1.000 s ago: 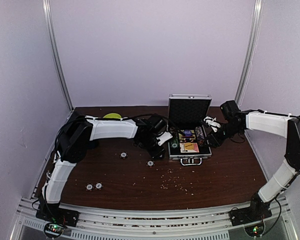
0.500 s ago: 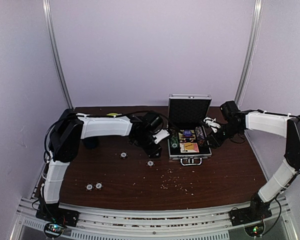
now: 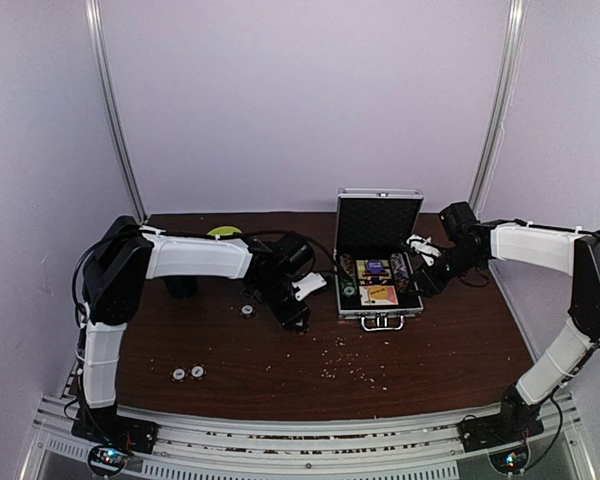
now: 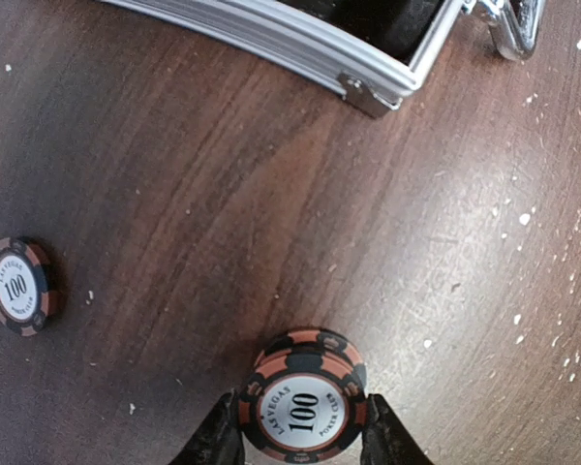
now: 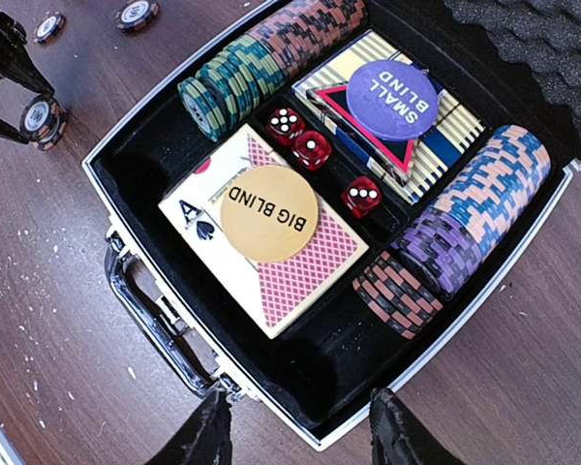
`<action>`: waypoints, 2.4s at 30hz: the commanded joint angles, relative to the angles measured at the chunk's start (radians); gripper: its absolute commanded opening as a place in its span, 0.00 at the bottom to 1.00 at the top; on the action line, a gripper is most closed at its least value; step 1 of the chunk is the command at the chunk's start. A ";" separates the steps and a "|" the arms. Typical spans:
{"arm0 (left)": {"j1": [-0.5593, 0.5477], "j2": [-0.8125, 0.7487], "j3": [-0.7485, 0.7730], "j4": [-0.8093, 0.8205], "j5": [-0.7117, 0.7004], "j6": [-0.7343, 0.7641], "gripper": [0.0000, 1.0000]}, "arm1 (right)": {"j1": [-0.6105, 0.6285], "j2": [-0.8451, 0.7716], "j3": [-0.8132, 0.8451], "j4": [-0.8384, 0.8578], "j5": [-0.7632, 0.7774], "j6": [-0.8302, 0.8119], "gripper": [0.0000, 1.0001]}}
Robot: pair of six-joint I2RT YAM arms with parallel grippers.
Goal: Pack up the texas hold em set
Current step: Place the poker chip in the poker chips pile, then pick up the pile of poker chips from the center of the board.
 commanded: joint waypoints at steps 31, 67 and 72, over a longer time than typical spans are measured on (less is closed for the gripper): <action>-0.005 0.018 -0.006 0.051 0.031 -0.011 0.39 | 0.018 0.019 0.026 -0.011 0.005 -0.015 0.50; 0.002 -0.184 -0.018 -0.001 -0.063 0.021 0.53 | 0.056 0.009 0.153 -0.146 -0.037 -0.053 0.52; 0.018 -0.214 -0.090 -0.018 -0.077 0.019 0.47 | 0.096 0.007 0.211 -0.192 -0.012 -0.083 0.52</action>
